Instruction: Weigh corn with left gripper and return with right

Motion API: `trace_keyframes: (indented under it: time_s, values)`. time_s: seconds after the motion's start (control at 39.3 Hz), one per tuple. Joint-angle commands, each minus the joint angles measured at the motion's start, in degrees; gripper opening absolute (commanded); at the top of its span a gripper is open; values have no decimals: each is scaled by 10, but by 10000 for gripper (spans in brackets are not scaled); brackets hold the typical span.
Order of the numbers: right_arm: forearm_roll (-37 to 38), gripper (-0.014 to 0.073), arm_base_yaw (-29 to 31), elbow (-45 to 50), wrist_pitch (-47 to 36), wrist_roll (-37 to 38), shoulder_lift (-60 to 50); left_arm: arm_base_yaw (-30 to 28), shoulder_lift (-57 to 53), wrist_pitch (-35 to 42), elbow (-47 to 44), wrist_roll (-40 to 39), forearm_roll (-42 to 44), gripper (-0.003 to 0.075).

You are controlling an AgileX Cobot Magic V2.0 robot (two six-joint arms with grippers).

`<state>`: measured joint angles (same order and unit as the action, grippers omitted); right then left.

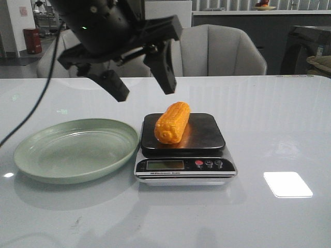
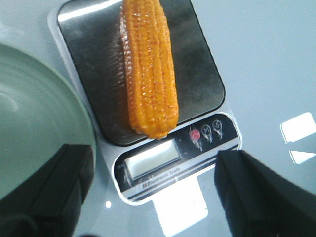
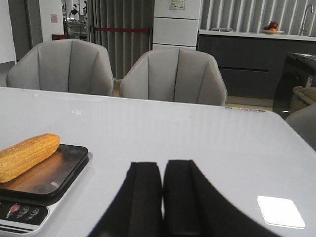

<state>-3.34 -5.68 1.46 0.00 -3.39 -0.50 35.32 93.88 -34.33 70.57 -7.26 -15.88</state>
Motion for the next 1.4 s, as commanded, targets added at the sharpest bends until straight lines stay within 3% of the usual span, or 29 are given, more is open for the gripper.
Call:
trace_keyframes:
  time_s: [0.0,0.64,0.82,0.97,1.17,1.38]
  values:
    - [5,179,3,6,-48,-3,-12,-3,-92,52,-38,1,17,554]
    - [5,179,3,6,-48,-3,-11,-3,-551,64,-339,6,111,554]
    - [5,179,3,6,-48,-3,-11,-3,-690,64,-405,62,113,550]
    - [5,179,3,6,-48,-3,-11,-3,-792,57,-442,66,113,438]
    - [5,179,3,6,-48,-3,-11,-3,-882,48,-466,66,113,108]
    - [5,179,3,6,-85,-3,-11,-3,-899,45,-466,66,113,122]
